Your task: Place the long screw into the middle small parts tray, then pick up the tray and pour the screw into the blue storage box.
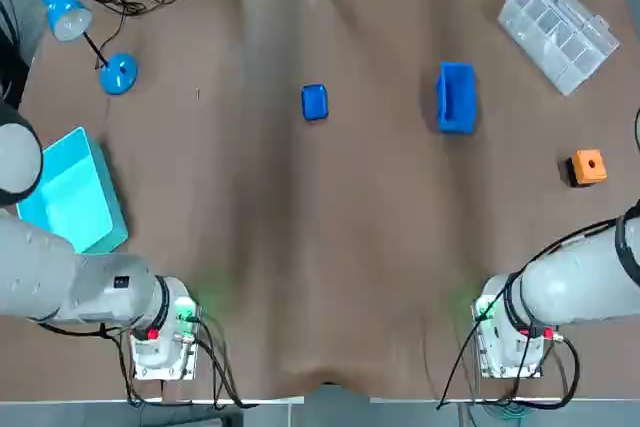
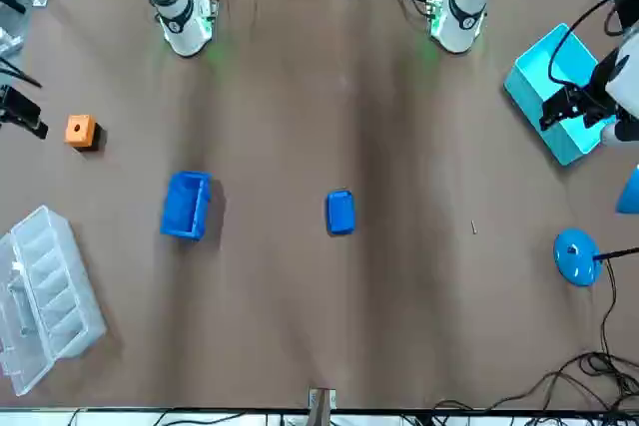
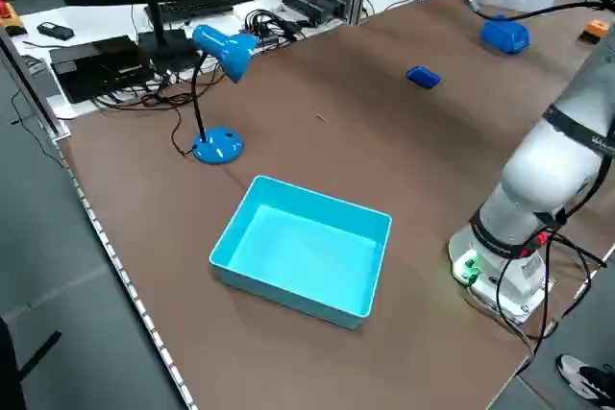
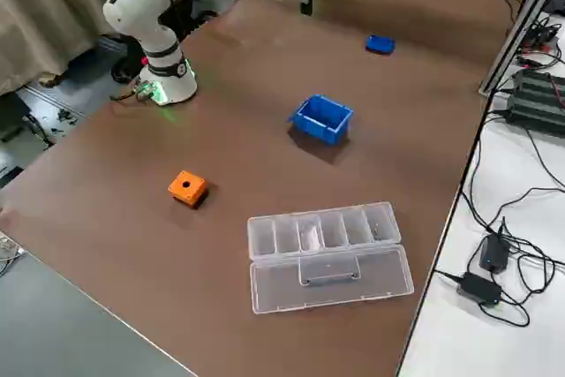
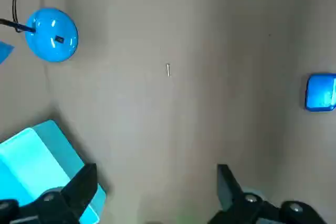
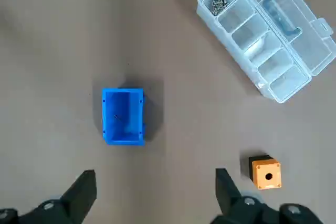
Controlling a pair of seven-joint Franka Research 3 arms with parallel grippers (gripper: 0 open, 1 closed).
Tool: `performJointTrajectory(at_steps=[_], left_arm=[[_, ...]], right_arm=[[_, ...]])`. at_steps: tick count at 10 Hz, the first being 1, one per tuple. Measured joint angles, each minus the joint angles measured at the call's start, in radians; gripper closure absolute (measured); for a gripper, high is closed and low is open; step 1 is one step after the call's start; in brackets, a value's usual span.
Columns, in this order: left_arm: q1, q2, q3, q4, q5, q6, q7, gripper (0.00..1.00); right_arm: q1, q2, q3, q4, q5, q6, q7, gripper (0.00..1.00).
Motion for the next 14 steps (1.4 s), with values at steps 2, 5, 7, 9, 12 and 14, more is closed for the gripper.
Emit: performJointTrajectory(at_steps=[2,5,7,9,12,14], left_arm=[[0.001,0.009,0.001,0.007,0.000,0.000,0.000,0.01],[0.001,0.041,0.001,0.006,0.022,0.030,0.001,0.03],[0.001,0.117,0.001,0.000,0.029,0.104,0.001,0.03],[0.012,0.218,0.002,-0.031,0.030,0.221,0.002,0.01],[0.018,0.355,0.001,-0.088,0.030,0.390,0.004,0.01],[0.010,0.446,-0.006,-0.101,0.030,0.479,-0.007,0.01]], right_arm=[[0.000,0.000,0.000,0.000,0.000,0.001,0.000,0.00],[0.000,0.000,0.000,0.001,0.000,0.002,0.000,0.00],[0.000,0.000,0.000,0.001,0.001,0.015,0.000,0.00],[0.003,0.000,0.003,0.002,0.001,0.022,0.000,0.00],[0.010,0.000,0.007,0.002,0.003,0.026,0.000,0.00],[0.014,0.000,0.009,0.002,0.004,0.032,0.000,0.00]])
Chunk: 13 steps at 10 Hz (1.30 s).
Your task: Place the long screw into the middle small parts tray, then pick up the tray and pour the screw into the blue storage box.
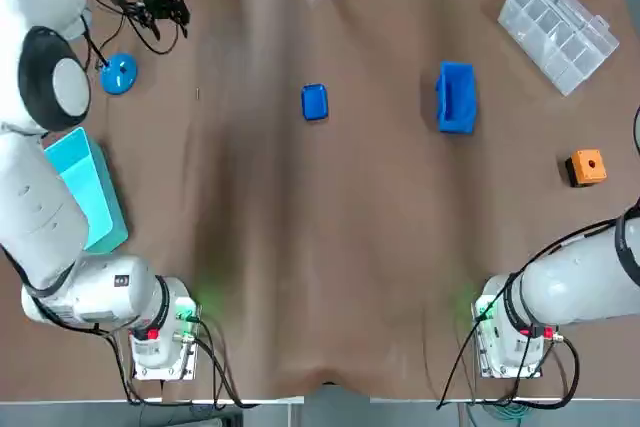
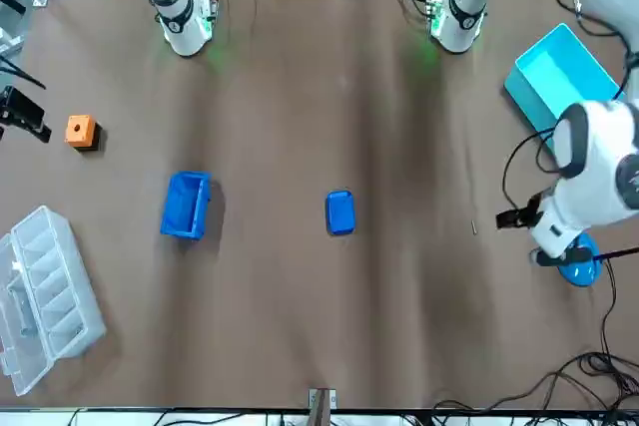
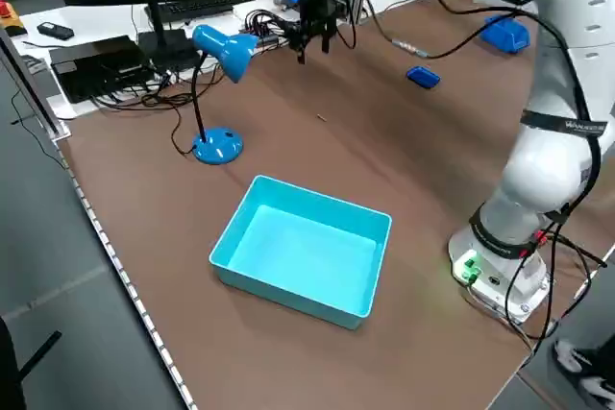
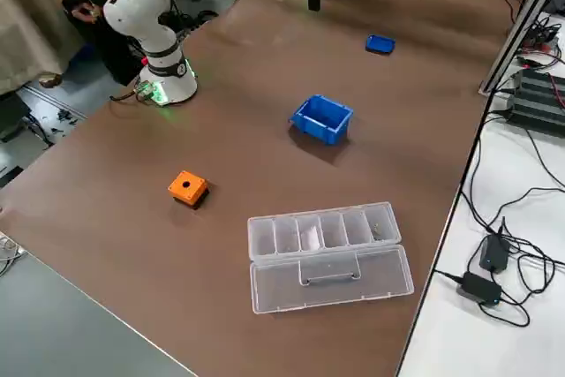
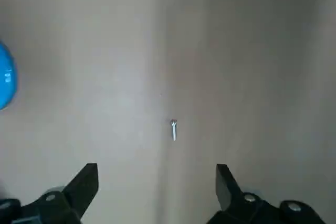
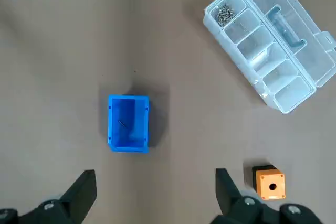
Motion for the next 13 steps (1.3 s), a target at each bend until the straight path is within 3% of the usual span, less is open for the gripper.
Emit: performJointTrajectory(at_steps=[4,8,13], left_arm=[[-0.050,0.136,-0.002,0.000,0.000,0.111,-0.118,0.02],[-0.036,0.178,0.004,-0.011,0.000,0.113,-0.125,0.06],[-0.029,0.193,0.006,-0.083,0.000,0.160,-0.126,0.13]], right_arm=[[-0.007,0.000,-0.007,0.000,0.000,0.005,0.000,0.00],[-0.004,0.005,-0.003,-0.004,0.039,0.006,0.000,0.00],[-0.018,0.009,-0.010,-0.006,0.077,0.005,-0.001,0.00]])
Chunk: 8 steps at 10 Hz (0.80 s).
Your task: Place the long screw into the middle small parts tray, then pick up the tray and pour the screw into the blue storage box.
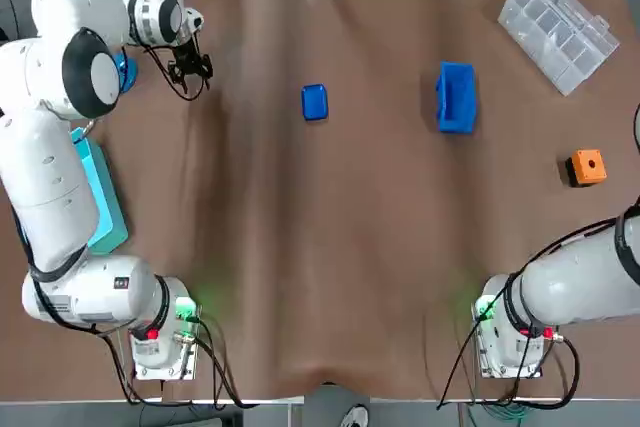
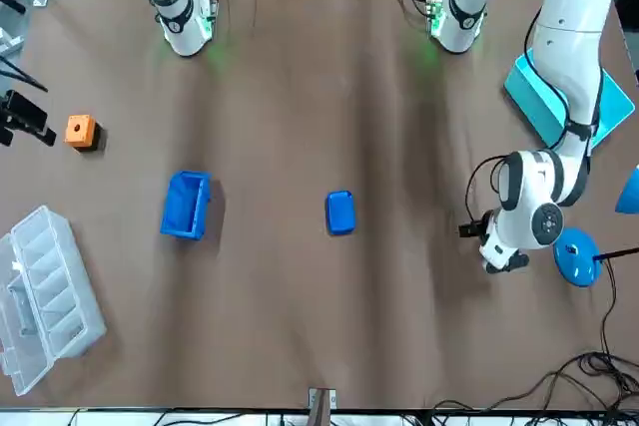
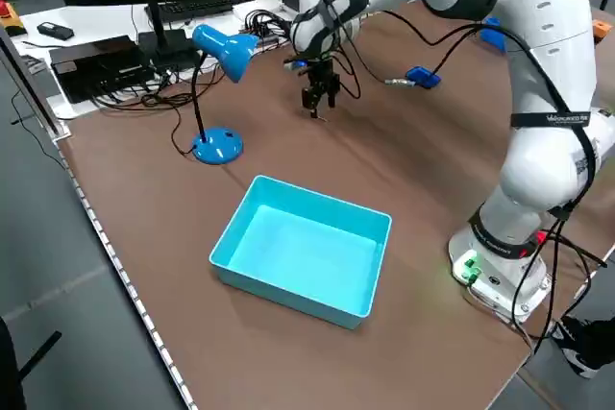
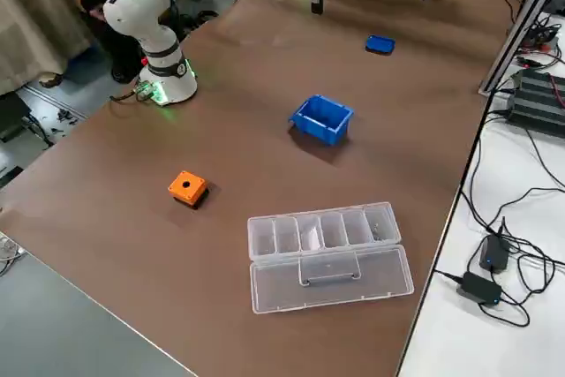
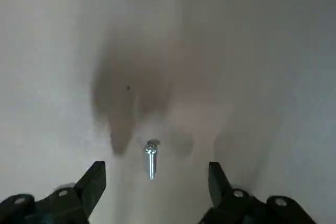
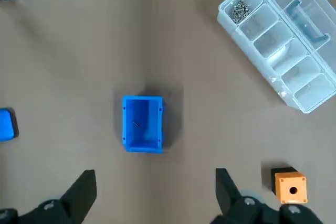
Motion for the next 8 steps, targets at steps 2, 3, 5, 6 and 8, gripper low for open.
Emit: performJointTrajectory(at_steps=[2,3,5,6,8], left_arm=[[0.004,0.000,0.001,-0.004,0.000,0.000,0.000,0.19],[0.010,0.000,0.001,-0.006,0.000,0.000,0.000,0.25],[0.017,0.000,0.001,-0.007,0.000,0.000,0.000,0.39],[0.017,0.000,0.001,-0.009,0.000,0.000,0.000,0.56],[0.017,0.000,0.001,-0.017,0.000,0.000,0.000,0.66]], right_arm=[[-0.001,0.000,0.000,0.000,0.000,-0.013,-0.016,0.00],[-0.002,0.001,-0.001,-0.003,0.000,-0.026,-0.043,0.00],[-0.002,0.007,0.000,-0.004,0.000,-0.031,-0.063,0.00],[-0.001,0.009,0.003,-0.004,0.000,-0.031,-0.065,0.00],[0.010,0.010,0.008,-0.004,0.000,-0.031,-0.065,0.00]])
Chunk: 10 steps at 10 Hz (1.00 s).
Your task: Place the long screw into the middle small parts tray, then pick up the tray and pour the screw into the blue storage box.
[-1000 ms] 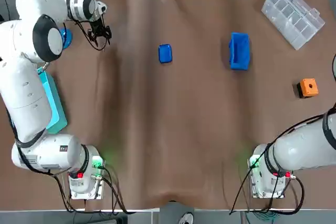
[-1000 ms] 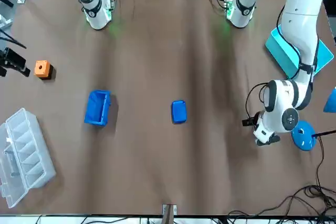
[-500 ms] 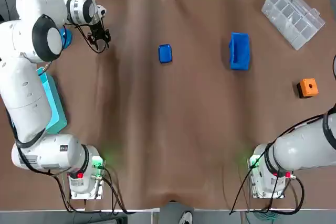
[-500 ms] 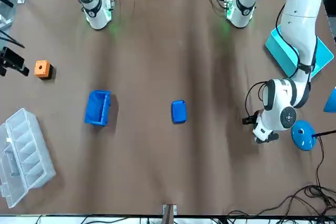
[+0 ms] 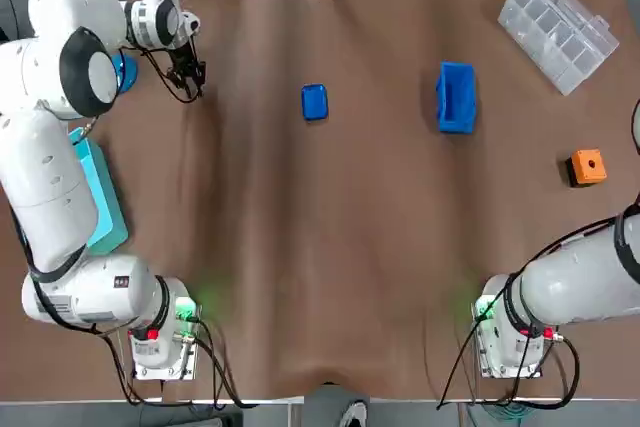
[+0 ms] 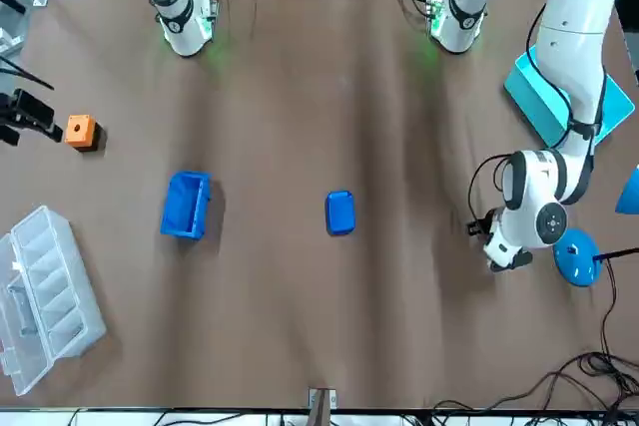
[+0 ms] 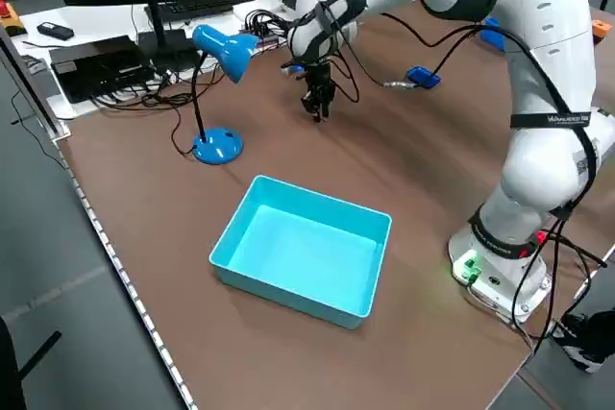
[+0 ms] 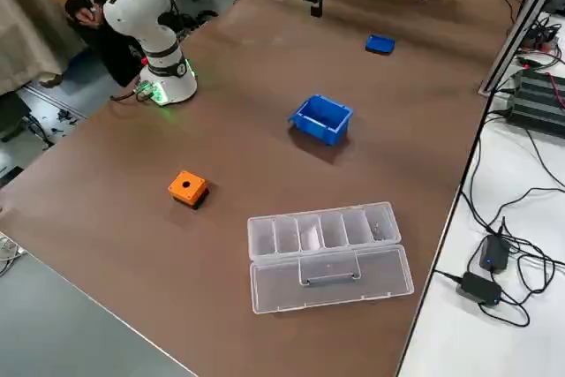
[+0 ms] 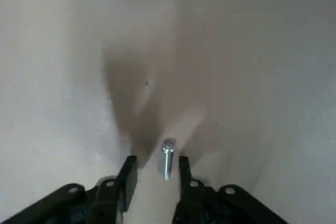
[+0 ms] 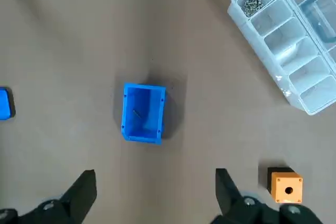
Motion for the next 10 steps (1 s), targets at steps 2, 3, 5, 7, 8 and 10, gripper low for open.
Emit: performJointTrajectory(at_steps=[2,3,5,7,8,10], left_arm=[[0.000,0.000,-0.001,-0.004,0.000,0.001,0.000,0.71],[0.000,0.000,-0.002,-0.004,0.000,0.002,0.000,0.73],[-0.001,-0.001,-0.002,-0.004,0.000,0.002,0.000,0.88],[-0.001,-0.002,-0.002,-0.003,0.000,0.006,0.000,0.94],[-0.002,-0.005,-0.003,-0.002,0.000,0.011,0.000,0.94],[-0.010,-0.043,-0.005,0.002,0.000,0.012,0.000,0.94]], right_arm=[[0.005,0.005,0.002,0.000,0.000,0.000,0.000,0.00],[0.004,0.008,0.004,0.000,-0.001,0.000,-0.001,0.00],[-0.039,0.009,0.066,0.000,-0.029,0.000,-0.001,0.00],[-0.099,0.009,0.120,0.000,-0.037,0.000,-0.001,0.00],[-0.106,0.009,0.125,0.000,-0.037,0.000,-0.001,0.00],[-0.108,0.009,0.127,0.000,-0.037,0.000,-0.001,0.00]])
